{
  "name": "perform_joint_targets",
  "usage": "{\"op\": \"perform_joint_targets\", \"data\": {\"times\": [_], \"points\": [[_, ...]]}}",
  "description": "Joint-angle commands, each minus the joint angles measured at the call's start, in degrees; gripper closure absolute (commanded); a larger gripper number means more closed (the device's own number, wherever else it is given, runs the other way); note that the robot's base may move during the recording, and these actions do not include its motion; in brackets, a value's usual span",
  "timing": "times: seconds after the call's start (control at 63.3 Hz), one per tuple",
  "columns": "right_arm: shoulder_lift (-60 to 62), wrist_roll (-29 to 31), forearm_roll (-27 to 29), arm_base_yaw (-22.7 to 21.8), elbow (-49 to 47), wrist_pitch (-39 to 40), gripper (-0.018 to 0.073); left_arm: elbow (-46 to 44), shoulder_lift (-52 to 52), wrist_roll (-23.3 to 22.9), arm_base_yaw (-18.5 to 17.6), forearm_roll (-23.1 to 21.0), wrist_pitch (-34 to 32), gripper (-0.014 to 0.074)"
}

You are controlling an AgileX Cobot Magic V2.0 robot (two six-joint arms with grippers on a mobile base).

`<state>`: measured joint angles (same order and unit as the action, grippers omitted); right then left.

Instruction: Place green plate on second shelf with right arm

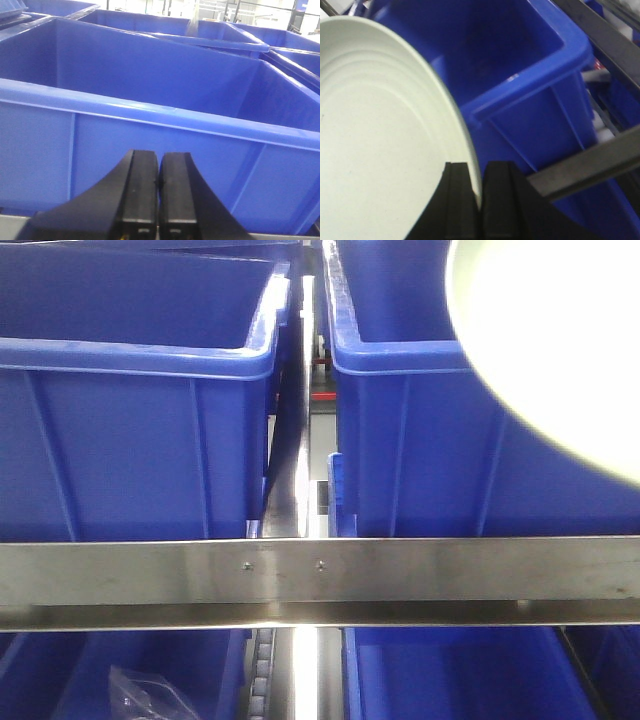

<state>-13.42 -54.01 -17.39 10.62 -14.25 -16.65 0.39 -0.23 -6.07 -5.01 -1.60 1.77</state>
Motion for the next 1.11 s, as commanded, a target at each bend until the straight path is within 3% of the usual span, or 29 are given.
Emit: {"op": "perform_joint_targets", "data": {"times": [0.0, 0.269, 0.427, 0.537, 0.664, 0.838, 1.011, 1.091], "points": [[-0.64, -0.03, -1.59, -0.42, -1.89, 10.32, 0.0505, 2.34, -1.05, -0.19, -0.40, -0.47, -5.08, 0.0466], [-0.64, -0.10, -1.59, -0.42, -1.89, 16.08, 0.0505, 2.34, -1.05, -0.19, -0.40, -0.47, -5.08, 0.0466], [-1.70, -0.10, -1.04, -0.42, -2.02, 24.67, 0.0505, 2.34, -1.05, -0.19, -0.40, -0.47, -5.08, 0.0466], [-7.09, -0.10, 3.55, -0.42, -3.67, 24.68, 0.0505, 2.34, -1.05, -0.19, -0.40, -0.47, -5.08, 0.0466], [-15.93, 0.28, 4.26, -1.16, -7.26, 28.25, 0.0505, 2.34, -1.05, -0.19, -0.40, -0.47, -5.08, 0.0466], [-29.87, 5.37, 4.80, -7.16, -16.54, 38.77, 0.0505, 2.34, -1.05, -0.19, -0.40, -0.47, -5.08, 0.0466], [-44.13, 5.38, 4.96, -15.58, -26.50, 39.51, 0.0505, 2.34, -1.05, -0.19, -0.40, -0.47, -5.08, 0.0466], [-49.84, 5.33, 3.15, -16.86, -29.61, 40.66, 0.0505, 2.34, -1.05, -0.19, -0.40, -0.47, -5.08, 0.0466]]}}
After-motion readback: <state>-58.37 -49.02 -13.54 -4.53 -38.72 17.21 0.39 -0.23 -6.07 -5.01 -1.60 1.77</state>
